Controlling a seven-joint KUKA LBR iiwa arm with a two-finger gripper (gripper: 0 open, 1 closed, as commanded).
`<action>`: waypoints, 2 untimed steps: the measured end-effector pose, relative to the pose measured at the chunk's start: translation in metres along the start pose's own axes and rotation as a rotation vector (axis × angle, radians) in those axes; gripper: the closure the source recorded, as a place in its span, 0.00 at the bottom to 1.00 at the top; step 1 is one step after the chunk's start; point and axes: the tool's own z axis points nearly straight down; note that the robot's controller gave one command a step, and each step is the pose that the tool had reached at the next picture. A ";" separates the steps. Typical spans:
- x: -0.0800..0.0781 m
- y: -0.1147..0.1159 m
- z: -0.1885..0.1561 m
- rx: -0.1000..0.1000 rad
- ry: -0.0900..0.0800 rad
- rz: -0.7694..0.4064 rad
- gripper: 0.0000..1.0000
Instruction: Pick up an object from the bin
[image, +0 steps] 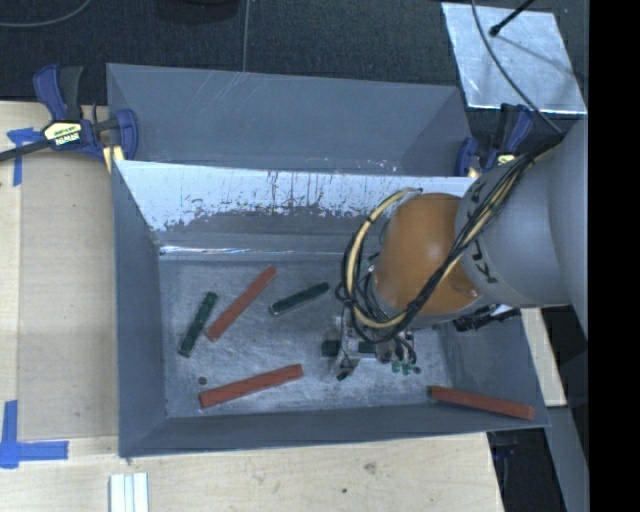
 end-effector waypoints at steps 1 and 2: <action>0.017 0.009 -0.115 -0.001 -0.006 0.003 1.00; -0.003 -0.034 -0.192 0.002 -0.008 -0.095 1.00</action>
Offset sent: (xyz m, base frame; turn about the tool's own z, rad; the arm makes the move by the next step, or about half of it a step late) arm -0.0193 0.0101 0.1108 0.0048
